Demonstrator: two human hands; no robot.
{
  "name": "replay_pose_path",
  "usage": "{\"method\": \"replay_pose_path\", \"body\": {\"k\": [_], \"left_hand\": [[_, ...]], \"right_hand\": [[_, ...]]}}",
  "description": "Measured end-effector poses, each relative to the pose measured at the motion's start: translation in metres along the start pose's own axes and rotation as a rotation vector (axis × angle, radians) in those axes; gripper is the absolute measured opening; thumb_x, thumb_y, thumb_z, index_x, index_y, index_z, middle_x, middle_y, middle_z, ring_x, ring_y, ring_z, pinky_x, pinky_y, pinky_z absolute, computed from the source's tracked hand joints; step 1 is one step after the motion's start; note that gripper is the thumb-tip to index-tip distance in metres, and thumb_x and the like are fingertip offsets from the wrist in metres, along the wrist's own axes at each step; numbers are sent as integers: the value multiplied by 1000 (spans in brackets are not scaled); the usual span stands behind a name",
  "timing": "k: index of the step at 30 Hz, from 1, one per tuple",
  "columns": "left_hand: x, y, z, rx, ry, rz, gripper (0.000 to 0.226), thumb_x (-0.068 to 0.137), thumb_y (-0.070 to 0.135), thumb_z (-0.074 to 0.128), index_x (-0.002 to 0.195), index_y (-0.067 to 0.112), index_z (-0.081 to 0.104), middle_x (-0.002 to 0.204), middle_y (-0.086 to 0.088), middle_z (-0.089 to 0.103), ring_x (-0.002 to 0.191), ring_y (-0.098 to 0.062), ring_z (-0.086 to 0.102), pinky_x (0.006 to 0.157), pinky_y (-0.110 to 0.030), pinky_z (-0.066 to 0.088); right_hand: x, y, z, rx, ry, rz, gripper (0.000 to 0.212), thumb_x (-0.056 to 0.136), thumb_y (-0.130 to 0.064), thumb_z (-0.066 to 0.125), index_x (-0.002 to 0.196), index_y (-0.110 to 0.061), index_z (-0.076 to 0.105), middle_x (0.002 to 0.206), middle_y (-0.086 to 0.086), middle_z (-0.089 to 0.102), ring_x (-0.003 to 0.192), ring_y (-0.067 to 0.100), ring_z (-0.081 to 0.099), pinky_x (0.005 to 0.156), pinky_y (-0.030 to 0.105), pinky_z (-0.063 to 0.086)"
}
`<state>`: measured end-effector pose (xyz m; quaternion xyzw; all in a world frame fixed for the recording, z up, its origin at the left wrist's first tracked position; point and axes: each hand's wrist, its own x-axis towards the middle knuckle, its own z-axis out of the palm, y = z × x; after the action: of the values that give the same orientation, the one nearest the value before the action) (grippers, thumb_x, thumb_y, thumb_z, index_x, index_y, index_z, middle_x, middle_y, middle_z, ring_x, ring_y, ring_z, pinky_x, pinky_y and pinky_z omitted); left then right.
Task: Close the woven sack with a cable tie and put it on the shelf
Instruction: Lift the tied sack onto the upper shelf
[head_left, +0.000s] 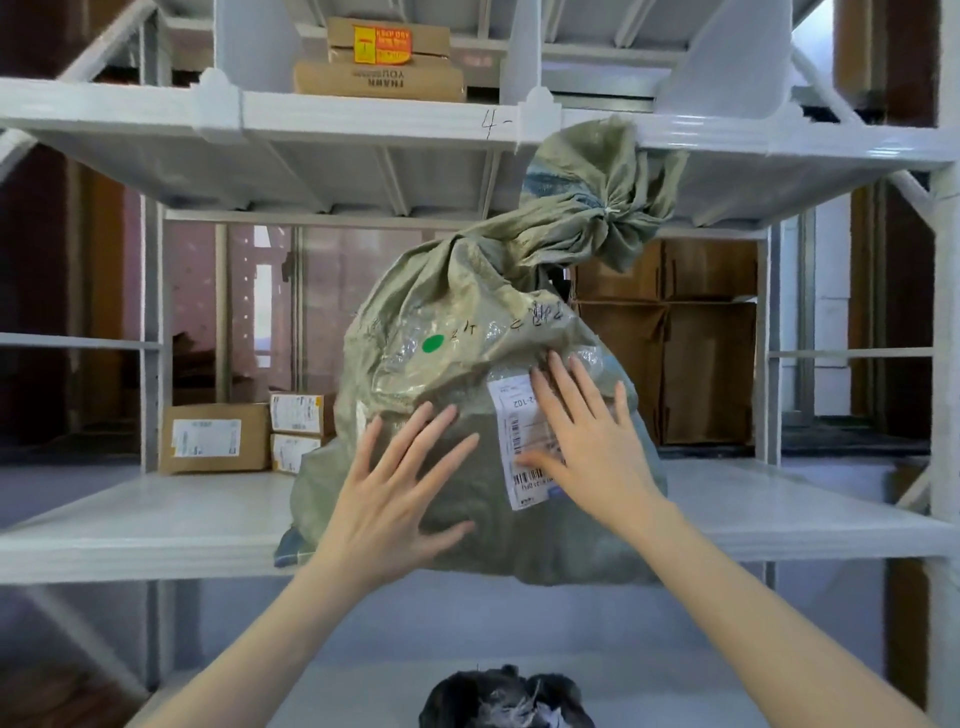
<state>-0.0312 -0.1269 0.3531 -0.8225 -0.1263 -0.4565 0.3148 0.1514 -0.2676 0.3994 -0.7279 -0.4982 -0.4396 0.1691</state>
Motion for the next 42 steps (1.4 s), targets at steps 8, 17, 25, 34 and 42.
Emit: {"method": "replay_pose_path", "body": {"k": [8, 17, 25, 34, 42], "left_hand": [[25, -2, 28, 78, 2, 42, 79, 81, 67, 41, 147, 27, 27, 158, -5, 16, 145, -24, 10, 113, -51, 11], [33, -20, 70, 111, -13, -66, 78, 83, 63, 40, 149, 24, 21, 158, -11, 17, 145, -28, 14, 110, -55, 26], [38, -3, 97, 105, -3, -15, 75, 77, 43, 67, 142, 20, 38, 151, -9, 36, 137, -27, 38, 101, -52, 41], [2, 10, 149, 51, -173, -76, 72, 78, 40, 66, 141, 20, 38, 151, -9, 36, 136, -27, 40, 100, -53, 42], [-6, 3, 174, 21, -336, -141, 66, 84, 53, 30, 137, 19, 47, 145, -8, 46, 128, -24, 51, 98, -55, 43]], "right_hand": [[-34, -26, 38, -64, 160, -131, 79, 73, -43, 72, 139, -13, 40, 148, 15, 39, 135, 30, 33, 100, 51, 45], [-3, -27, 69, -77, -1, -143, 95, 66, -43, 77, 144, -15, 32, 154, 10, 30, 142, 28, 25, 102, 52, 40], [59, -8, 65, -30, -98, -140, 81, 90, -41, 51, 150, -17, 1, 160, 6, -9, 147, 26, -8, 116, 53, 12], [27, -1, 124, -158, -48, -271, 94, 55, -36, 86, 137, -10, 45, 150, 17, 36, 138, 36, 33, 101, 54, 40], [32, -18, 165, -140, -65, -286, 90, 56, -25, 86, 135, -14, 44, 149, 14, 38, 140, 31, 29, 105, 49, 36]]}}
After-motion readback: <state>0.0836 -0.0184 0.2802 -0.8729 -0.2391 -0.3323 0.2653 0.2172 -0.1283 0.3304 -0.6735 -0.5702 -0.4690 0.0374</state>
